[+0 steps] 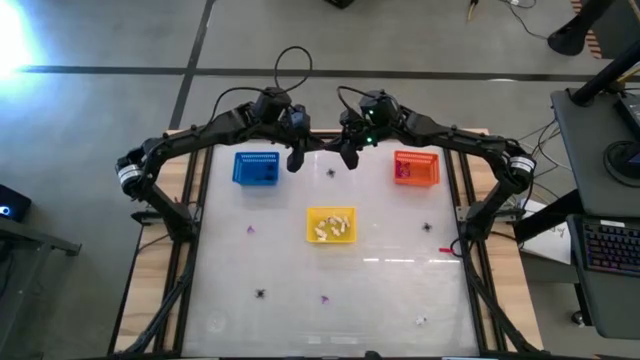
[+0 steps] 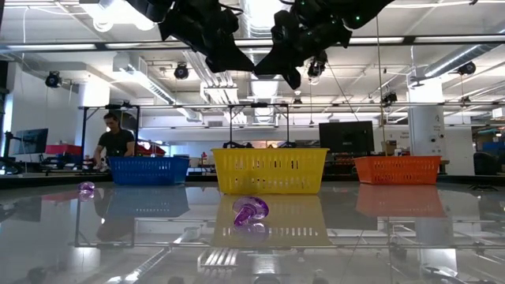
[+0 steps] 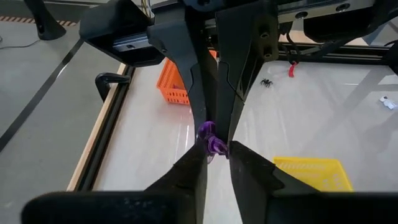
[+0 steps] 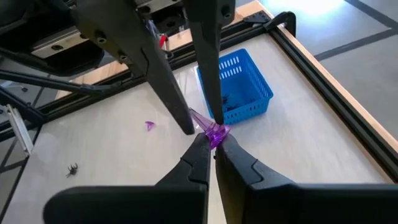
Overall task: Sort Halloween decoration
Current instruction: Put the purple witch hat toy into the orange bin
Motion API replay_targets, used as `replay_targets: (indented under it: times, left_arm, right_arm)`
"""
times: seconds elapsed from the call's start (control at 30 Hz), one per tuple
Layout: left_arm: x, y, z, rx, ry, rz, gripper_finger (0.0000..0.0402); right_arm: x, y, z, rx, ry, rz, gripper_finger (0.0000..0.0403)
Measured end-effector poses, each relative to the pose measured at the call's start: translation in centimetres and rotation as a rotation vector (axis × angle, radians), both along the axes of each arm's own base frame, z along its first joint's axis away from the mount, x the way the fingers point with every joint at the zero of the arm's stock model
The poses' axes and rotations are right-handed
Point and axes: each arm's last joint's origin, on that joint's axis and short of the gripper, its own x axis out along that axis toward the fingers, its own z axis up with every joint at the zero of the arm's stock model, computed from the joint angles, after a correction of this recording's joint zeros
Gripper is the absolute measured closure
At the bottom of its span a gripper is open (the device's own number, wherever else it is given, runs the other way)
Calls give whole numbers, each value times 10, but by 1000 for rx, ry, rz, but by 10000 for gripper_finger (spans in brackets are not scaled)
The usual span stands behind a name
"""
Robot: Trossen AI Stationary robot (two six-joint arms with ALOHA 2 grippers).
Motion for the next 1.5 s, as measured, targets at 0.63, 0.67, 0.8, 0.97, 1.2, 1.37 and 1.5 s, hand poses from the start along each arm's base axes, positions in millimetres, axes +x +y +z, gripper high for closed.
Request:
replay_targets:
  times: [0.63, 0.67, 0.8, 0.97, 1.2, 1.37, 1.5]
  left_arm:
    - [-3, 2, -1, 30, 38, 66, 308]
    - [-3, 3, 0, 31, 37, 68, 308]
    - [-9, 5, 3, 68, 49, 115, 308]
    - [-19, 2, 6, 83, 111, 134, 308]
    - [-29, -4, 10, 72, 147, 125, 308]
    - [-30, -5, 12, 73, 145, 125, 308]
    - [-31, -6, 10, 73, 164, 116, 308]
  right_arm:
    - [-5, -7, 4, 3, -15, -31, 395]
    - [-6, -8, 5, 3, -18, -33, 395]
    - [-10, -8, 6, 22, 0, -44, 395]
    - [-31, -6, 6, 48, 135, -72, 395]
    - [-65, -3, 10, 49, 332, -210, 395]
    - [-88, -2, 6, 79, 515, -307, 395]
    - [-104, 0, -6, 100, 703, -362, 395]
